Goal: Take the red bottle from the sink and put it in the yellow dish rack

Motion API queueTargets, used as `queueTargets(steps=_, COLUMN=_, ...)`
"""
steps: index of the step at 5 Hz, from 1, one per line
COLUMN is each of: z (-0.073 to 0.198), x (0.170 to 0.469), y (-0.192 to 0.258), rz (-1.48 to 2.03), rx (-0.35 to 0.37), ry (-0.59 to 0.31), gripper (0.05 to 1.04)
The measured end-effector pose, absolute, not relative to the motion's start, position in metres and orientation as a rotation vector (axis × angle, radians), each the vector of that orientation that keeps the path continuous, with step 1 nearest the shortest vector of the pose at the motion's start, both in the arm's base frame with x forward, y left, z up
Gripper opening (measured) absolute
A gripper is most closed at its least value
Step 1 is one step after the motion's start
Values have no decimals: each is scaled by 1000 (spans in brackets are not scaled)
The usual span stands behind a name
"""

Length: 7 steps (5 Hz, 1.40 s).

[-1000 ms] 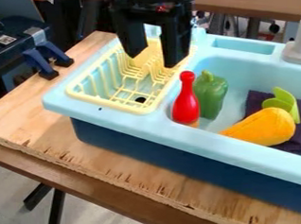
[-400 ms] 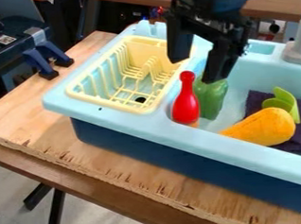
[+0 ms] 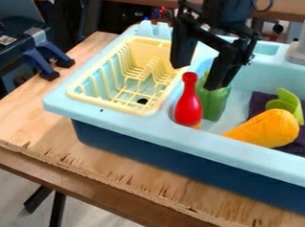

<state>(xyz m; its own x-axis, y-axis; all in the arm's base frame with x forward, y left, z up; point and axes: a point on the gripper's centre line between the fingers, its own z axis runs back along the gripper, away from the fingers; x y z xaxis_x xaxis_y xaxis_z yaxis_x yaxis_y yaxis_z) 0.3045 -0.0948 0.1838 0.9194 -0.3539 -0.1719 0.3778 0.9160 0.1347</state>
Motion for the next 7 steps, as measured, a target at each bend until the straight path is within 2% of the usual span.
queueTargets(steps=2, z=173, x=301, y=-91, rz=-368, rx=167, ry=166, gripper=1003)
queueTargets(steps=4, z=169, x=302, y=-79, rz=-395, rx=147, ry=132, gripper=970)
queueTargets(steps=5, z=165, x=313, y=-82, rz=-470, rx=102, ry=63, gripper=669)
queueTargets(steps=6, z=166, x=314, y=-80, rz=-490, rx=99, ry=57, gripper=402)
queueTargets(steps=7, z=166, x=313, y=-84, rz=-506, rx=88, ry=57, gripper=343)
